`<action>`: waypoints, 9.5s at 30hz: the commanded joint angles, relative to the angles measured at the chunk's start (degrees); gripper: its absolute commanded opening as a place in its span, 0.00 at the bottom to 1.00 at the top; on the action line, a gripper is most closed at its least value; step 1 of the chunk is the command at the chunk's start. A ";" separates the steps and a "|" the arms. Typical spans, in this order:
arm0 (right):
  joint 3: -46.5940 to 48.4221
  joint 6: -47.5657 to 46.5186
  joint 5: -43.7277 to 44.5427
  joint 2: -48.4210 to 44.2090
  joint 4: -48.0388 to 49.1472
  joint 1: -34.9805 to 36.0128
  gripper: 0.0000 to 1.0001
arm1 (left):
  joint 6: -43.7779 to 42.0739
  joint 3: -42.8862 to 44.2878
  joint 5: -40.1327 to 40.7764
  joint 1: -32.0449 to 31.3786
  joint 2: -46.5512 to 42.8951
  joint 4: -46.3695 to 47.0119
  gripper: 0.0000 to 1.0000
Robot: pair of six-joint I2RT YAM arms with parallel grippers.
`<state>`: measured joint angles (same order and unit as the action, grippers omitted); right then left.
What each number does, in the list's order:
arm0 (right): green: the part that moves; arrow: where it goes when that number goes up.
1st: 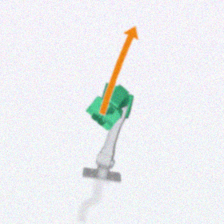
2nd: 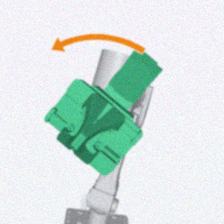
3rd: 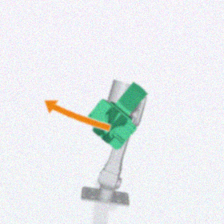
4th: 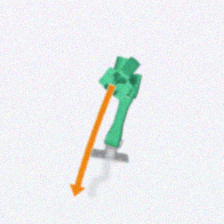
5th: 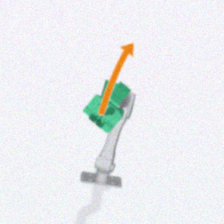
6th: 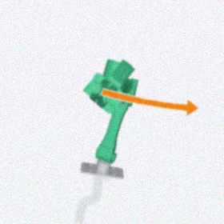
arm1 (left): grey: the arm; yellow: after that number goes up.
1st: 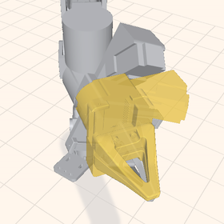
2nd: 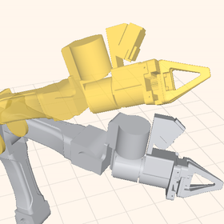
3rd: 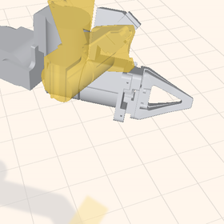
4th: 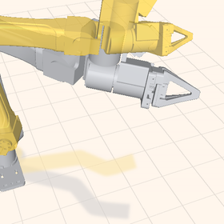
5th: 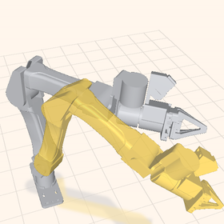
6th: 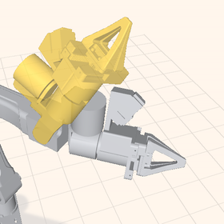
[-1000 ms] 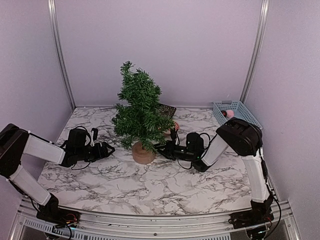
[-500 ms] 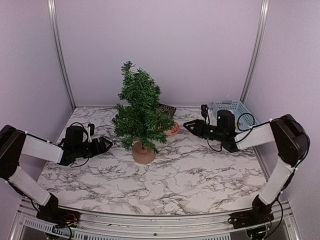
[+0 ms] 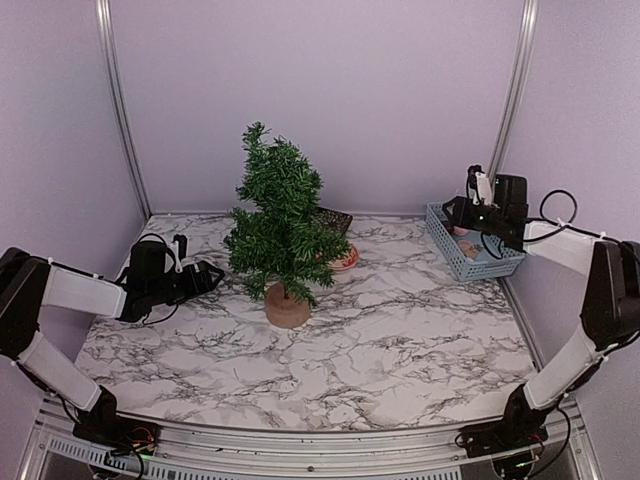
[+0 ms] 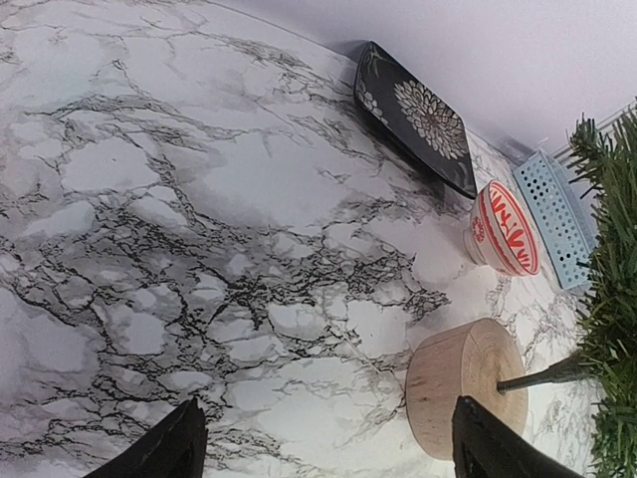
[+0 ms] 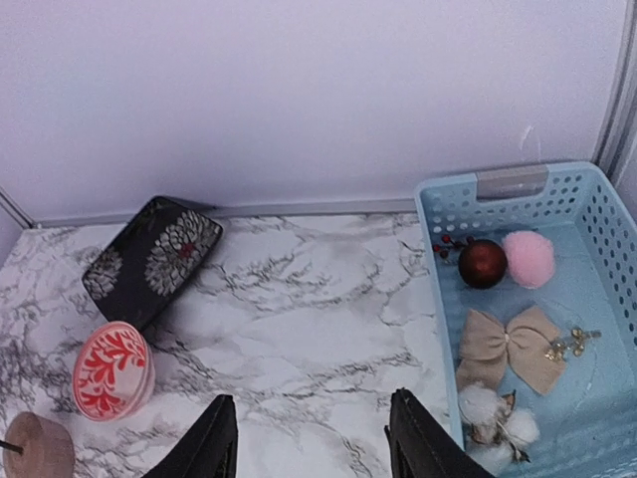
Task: Decorate the small christmas tree
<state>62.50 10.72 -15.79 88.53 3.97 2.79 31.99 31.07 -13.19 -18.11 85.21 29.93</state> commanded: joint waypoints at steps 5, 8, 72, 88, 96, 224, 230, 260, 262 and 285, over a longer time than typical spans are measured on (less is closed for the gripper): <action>3.66 -9.47 7.28 5.67 -12.21 -6.29 0.51 | -0.50 1.67 -0.77 0.35 1.39 -0.53 0.87; 2.29 -9.74 7.79 6.22 -10.73 -7.86 0.51 | -0.52 1.63 -0.76 0.35 1.17 -0.61 0.87; 47.73 -1.99 -6.76 -10.84 -16.80 4.13 0.00 | -0.96 0.65 1.35 0.35 -20.71 -4.60 0.87; 13.27 -6.87 -24.17 -24.41 -8.43 6.01 0.00 | -9.59 3.13 1.60 -1.26 -35.25 -13.03 0.86; 4.07 -8.89 -43.62 -28.68 -0.31 6.05 0.00 | -13.55 6.45 -5.75 -3.57 -42.27 -14.15 0.85; -15.92 10.28 -32.51 -24.99 25.75 32.83 0.76 | -58.63 64.64 42.21 -46.75 3.11 -36.22 0.00; -14.40 13.19 -32.09 -18.82 29.29 38.34 0.73 | -58.45 64.18 42.79 -46.75 2.75 -35.30 0.00; 15.01 1.47 -12.57 -7.36 5.69 39.46 0.00 | -45.86 50.85 42.39 -38.08 -12.83 -30.68 0.00; 18.87 0.44 -10.31 -5.44 2.58 39.49 0.00 | -44.55 50.75 40.65 -36.07 -12.65 -30.46 0.00; 42.54 -1.79 3.86 11.74 -11.91 37.92 0.00 | -39.61 55.38 39.81 -24.37 -3.70 -27.50 0.00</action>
<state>99.39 8.73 -13.96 97.45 -5.04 41.30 -9.08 83.53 27.09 -43.99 79.94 0.27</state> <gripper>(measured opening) 0.006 0.003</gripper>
